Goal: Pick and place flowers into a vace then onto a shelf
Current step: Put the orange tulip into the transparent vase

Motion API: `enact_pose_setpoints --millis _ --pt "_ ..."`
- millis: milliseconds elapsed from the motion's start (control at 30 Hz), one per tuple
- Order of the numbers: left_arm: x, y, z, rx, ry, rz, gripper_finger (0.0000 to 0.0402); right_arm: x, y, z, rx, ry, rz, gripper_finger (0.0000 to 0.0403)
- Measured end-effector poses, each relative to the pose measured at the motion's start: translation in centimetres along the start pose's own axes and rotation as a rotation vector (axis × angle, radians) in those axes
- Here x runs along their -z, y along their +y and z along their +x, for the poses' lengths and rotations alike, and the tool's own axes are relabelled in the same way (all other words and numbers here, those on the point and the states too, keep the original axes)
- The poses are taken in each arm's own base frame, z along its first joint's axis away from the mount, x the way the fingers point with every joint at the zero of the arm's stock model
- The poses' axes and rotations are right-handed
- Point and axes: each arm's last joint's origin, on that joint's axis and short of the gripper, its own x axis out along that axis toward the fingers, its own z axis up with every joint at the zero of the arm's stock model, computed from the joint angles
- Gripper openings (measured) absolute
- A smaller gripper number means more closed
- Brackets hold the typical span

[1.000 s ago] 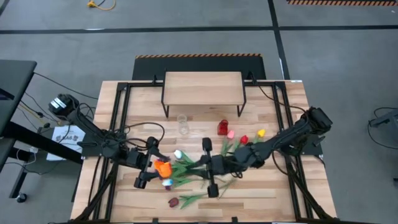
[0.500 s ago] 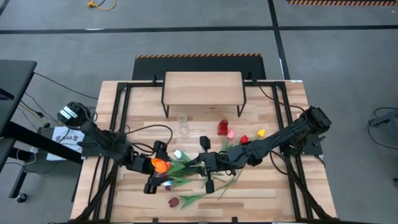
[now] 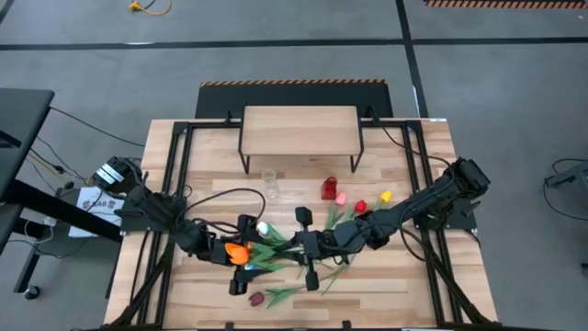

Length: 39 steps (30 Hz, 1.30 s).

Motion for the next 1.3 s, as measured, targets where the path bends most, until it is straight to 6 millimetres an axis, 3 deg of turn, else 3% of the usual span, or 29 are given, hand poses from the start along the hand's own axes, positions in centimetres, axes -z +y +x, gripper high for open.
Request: enact_pose_setpoints --millis 233,367,500,767,1033,1300 --pt "-0.3 -0.6 -0.4 -0.036 0.007 0.054 0.0249 0.2 0.0 0.0 -0.001 0.019 -0.008 0.0015" --pt "-0.5 -1.0 -0.6 -0.046 0.015 0.096 0.0222 0.2 0.0 0.0 -0.001 0.022 -0.008 0.0023" --pt "-0.7 -1.3 -0.8 -0.070 0.032 0.147 0.0169 0.3 0.0 0.0 -0.002 0.027 -0.010 0.0029" --pt "-0.7 -1.5 -1.0 -0.081 0.041 0.180 0.0016 0.5 0.0 0.0 -0.006 0.050 -0.017 0.0030" --pt "-0.7 -1.3 -1.0 -0.136 0.072 0.186 0.0004 0.7 0.0 0.0 -0.003 0.071 -0.023 0.0063" --pt "-0.5 -1.0 -1.1 -0.230 0.150 0.224 0.0004 1.4 0.0 -0.1 0.000 0.137 -0.048 0.0157"
